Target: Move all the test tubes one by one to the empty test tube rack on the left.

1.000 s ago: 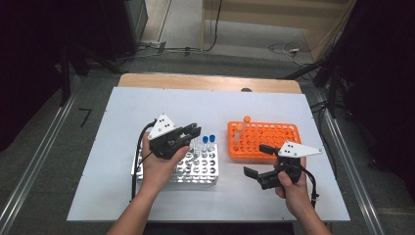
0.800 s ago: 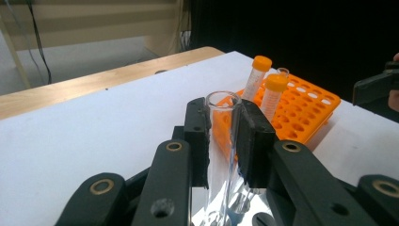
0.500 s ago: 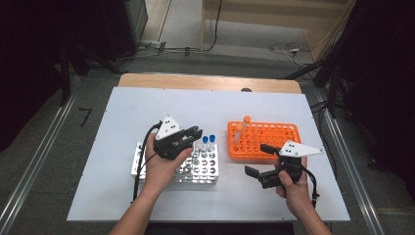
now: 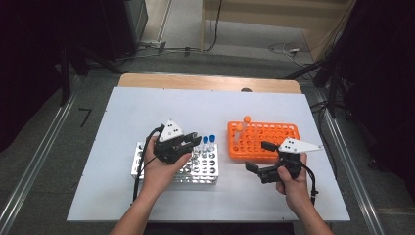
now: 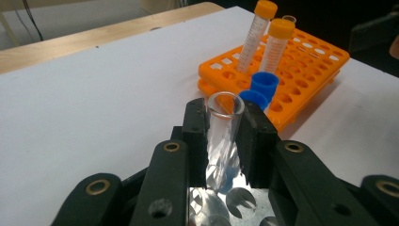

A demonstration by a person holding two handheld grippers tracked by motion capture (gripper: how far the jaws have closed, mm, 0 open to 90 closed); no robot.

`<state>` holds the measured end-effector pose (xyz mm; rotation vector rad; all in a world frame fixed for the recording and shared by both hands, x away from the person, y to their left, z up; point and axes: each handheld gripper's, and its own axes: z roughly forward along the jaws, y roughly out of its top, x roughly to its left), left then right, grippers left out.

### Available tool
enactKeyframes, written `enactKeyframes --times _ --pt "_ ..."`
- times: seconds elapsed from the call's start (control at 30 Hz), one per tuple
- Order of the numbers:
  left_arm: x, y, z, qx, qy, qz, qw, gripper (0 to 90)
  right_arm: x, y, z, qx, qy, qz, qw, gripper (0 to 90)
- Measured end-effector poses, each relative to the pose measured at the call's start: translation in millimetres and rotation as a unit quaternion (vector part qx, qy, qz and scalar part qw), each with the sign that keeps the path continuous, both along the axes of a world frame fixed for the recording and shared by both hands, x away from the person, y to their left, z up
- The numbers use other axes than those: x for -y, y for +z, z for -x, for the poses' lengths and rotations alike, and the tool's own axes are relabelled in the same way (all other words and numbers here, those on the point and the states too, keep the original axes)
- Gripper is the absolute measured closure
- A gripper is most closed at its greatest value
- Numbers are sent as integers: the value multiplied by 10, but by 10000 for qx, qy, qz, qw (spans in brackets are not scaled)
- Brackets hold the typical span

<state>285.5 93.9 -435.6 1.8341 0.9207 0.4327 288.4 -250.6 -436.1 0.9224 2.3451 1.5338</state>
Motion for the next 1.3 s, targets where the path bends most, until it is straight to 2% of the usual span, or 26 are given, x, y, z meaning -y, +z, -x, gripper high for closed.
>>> enactKeyframes --times 0.07,0.13,0.27,0.4,0.63,0.7,0.93,1.03,1.2,1.3 --pt "7 -11 5 -46 -36 -47 10000 734 24 -9 -34 -1 -81 -16 10000 0" --pt "6 -19 8 -80 -64 7 9999 721 46 -19 -69 -25 -135 -39 9999 0" --pt "-47 -2 28 -112 -105 253 9996 659 77 -28 -125 -41 -227 -20 9997 0" --pt "-101 40 77 -130 -9 410 9991 530 113 -27 -183 -56 -350 -56 9994 12" --pt "-206 76 218 -72 -174 727 9972 350 153 -39 -304 -90 -562 -7 9984 44" --pt "-241 82 267 -42 -199 743 9970 300 153 -53 -343 -125 -610 38 9981 58" --pt "-366 108 385 55 -212 885 9958 158 133 -131 -479 -179 -838 187 9961 179" --pt "-416 90 404 53 -132 949 9954 104 103 -169 -532 -178 -817 182 9963 231" --pt "-480 71 432 55 -168 1031 9945 11 50 -222 -618 -222 -1125 374 9927 354" --pt "-508 69 445 100 -240 1110 9935 0 14 -255 -648 -165 -1253 472 9909 416"
